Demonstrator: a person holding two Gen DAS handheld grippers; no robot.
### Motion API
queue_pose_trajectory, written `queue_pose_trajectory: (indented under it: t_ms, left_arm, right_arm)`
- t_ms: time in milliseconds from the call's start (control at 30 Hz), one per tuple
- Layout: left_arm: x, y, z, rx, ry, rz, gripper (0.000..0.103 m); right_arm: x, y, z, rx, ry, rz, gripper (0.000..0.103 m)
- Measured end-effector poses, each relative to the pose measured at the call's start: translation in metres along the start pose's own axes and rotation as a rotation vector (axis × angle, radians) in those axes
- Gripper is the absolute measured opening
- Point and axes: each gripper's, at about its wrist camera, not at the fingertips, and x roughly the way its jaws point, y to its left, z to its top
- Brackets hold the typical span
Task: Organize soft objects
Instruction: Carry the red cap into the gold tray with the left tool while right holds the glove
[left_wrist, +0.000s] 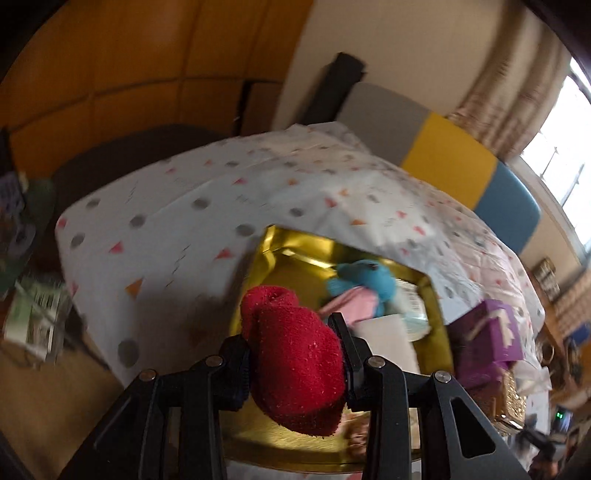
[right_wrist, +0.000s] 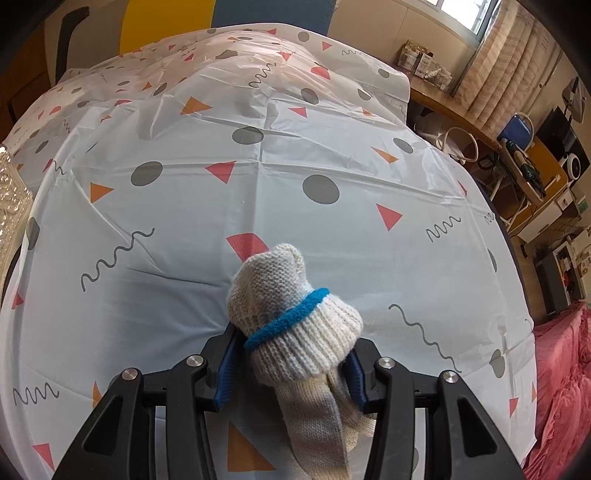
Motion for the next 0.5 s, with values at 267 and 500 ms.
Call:
queue_pose_trajectory:
  t_ms: [267,500]
  left_arm:
    - [0.036,-0.013,0.002,-0.038,0.096,-0.108,0.038]
    - [0.088,-0.047,0.033,0.008,0.138,-0.119,0.041]
  right_arm:
    - [0.0,0.0,0.0,-0.003,-0.003,-0.01,0.048]
    - [0.001,0.0,0.0,-0.001,-0.002,-0.012,0.048]
